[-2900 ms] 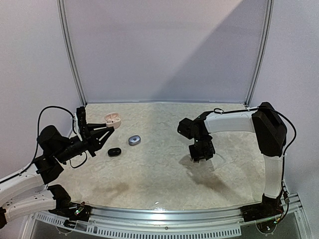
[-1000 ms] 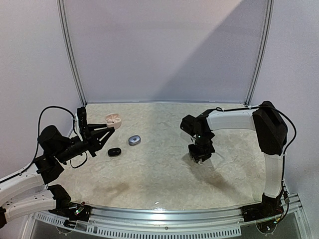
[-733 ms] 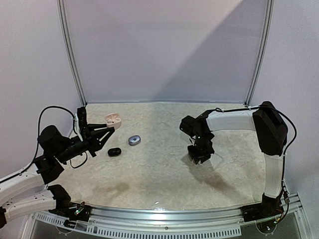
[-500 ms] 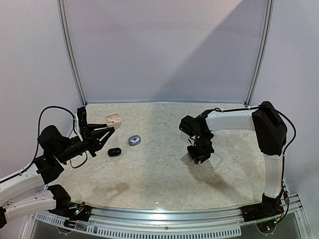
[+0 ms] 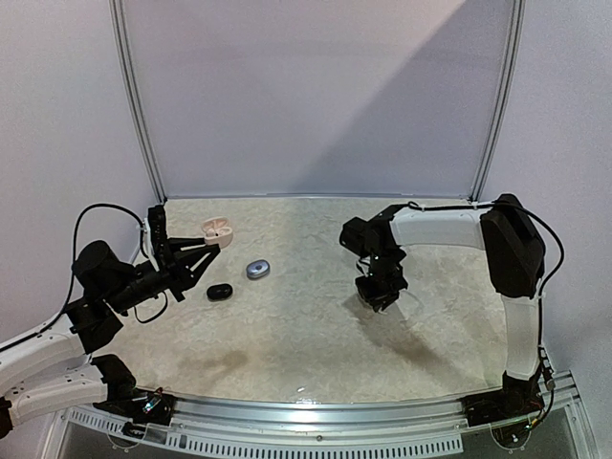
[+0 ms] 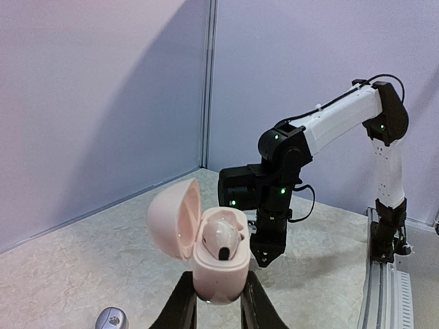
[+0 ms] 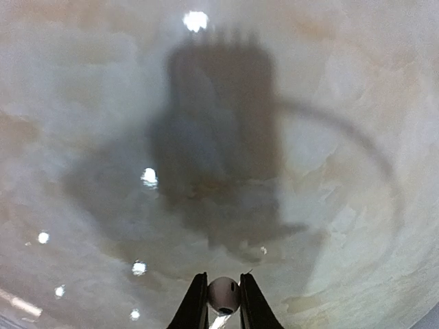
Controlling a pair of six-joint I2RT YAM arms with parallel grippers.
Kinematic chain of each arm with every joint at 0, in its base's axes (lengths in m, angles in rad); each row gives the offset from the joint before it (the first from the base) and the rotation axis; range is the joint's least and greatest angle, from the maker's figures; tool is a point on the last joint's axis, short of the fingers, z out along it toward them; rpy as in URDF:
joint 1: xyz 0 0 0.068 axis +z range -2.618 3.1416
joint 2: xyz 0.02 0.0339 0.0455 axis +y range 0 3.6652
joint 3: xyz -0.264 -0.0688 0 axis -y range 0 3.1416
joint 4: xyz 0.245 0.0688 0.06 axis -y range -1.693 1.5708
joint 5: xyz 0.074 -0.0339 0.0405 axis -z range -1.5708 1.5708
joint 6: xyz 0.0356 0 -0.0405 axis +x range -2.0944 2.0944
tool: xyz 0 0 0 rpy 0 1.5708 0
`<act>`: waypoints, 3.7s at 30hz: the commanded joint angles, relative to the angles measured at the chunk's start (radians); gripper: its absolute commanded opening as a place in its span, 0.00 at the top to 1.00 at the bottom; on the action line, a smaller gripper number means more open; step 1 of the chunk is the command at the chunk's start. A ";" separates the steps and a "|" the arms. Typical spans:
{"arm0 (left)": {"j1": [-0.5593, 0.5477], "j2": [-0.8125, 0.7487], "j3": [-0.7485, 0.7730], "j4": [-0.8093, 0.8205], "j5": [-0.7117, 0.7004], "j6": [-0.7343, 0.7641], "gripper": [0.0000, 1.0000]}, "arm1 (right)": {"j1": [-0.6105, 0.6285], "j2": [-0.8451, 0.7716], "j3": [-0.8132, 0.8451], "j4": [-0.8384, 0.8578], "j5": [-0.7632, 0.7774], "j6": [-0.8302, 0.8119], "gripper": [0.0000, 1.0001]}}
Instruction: Insert the wireless bluetooth earbuds into the charging case
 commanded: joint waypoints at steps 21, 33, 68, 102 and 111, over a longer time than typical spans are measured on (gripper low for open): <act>0.011 0.173 0.124 0.273 -0.019 0.356 1.00 | 0.234 -0.218 0.575 0.779 -0.401 0.220 0.98; -0.004 0.208 0.190 0.278 -0.076 0.352 1.00 | 0.292 -0.152 0.593 0.866 -0.485 0.227 1.00; -0.014 0.193 0.211 0.300 -0.044 0.351 1.00 | 0.297 -0.181 0.487 0.888 -0.384 0.180 1.00; -0.017 0.183 0.215 0.285 -0.024 0.306 1.00 | 0.294 -0.198 0.455 0.775 -0.251 0.133 0.79; -0.020 0.180 0.232 0.191 -0.030 0.122 1.00 | 0.294 -0.198 0.478 0.732 -0.198 0.132 0.77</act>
